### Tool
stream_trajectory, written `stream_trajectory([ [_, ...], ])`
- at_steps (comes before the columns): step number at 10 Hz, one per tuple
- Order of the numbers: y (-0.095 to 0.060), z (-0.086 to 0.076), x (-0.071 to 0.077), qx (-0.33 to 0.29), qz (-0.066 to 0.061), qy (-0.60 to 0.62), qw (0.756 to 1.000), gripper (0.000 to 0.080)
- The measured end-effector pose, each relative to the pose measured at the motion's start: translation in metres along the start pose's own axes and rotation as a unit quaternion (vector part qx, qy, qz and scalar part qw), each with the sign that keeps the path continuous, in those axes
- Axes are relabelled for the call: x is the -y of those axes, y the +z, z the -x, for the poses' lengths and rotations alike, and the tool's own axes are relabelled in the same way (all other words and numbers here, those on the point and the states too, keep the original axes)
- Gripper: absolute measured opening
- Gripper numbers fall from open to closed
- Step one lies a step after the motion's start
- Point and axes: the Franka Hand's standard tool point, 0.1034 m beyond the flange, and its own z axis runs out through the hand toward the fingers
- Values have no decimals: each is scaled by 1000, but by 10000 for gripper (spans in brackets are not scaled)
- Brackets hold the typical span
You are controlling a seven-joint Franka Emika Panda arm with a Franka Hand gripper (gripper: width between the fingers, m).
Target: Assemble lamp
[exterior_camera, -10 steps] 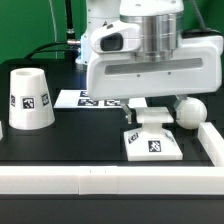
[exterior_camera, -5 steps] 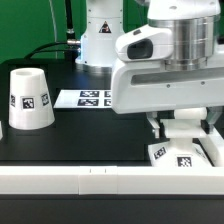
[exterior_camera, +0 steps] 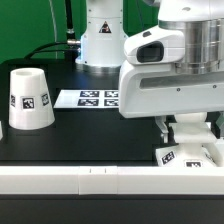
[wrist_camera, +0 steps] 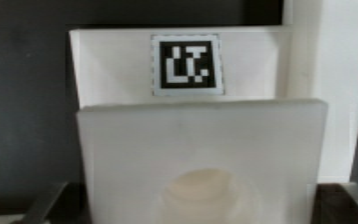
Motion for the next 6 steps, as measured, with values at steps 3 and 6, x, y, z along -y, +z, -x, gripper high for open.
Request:
stream_trajectory([
  [3, 0, 0, 0, 0, 0, 0, 1000, 661],
  [6, -1, 18, -3, -14, -1, 8, 1000, 698],
])
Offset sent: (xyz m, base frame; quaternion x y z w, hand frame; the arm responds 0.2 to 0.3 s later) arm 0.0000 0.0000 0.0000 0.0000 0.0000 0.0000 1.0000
